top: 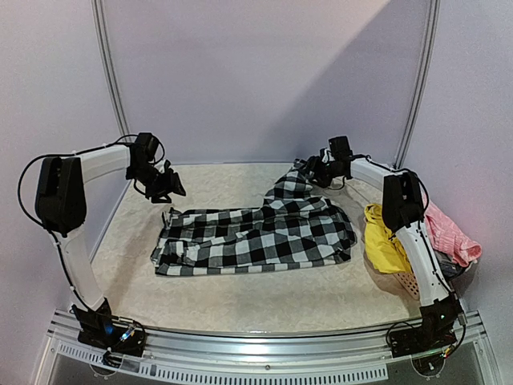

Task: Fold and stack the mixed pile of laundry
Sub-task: Adjust the rectangle-folded shirt at the center of the board.

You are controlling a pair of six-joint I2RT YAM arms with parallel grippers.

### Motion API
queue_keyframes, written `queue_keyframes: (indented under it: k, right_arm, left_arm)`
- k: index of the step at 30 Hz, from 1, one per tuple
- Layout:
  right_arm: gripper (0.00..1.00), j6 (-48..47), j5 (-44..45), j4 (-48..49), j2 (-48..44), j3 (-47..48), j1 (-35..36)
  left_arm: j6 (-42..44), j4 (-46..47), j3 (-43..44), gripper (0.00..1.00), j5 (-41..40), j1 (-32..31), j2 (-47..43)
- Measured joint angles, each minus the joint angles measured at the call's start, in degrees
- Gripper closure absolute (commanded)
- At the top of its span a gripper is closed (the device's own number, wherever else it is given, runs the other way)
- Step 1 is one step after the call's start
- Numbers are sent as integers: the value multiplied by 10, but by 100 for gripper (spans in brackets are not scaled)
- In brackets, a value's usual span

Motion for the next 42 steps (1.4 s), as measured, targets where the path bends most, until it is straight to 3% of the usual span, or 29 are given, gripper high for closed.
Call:
queue_keyframes:
  k: [3,10,14,21,29,42]
  right_arm:
    - [42,28,-29,35,15,3,0]
    - [86,81,-68,76,43,15,1]
    - [100,91,-72,92,55,26,0]
    - [100,99,-72,147,56,67,0]
    - [100,82,-125,179,22,55,-1]
    - [100,-85,-230,130,-316,-237,17]
  left_arm:
    - [-2,-3,0,41,-3,0,0]
    - [-3,-7,0,44,-10,0,0]
    - [-1,-7,0,45,-13,-1,0]
    - [12,-9,-2,54,-19,-1,-1]
    - [56,-22,-23,54,-18,-2,-36]
    - [104,-20,-88,56,-7,-27,-80]
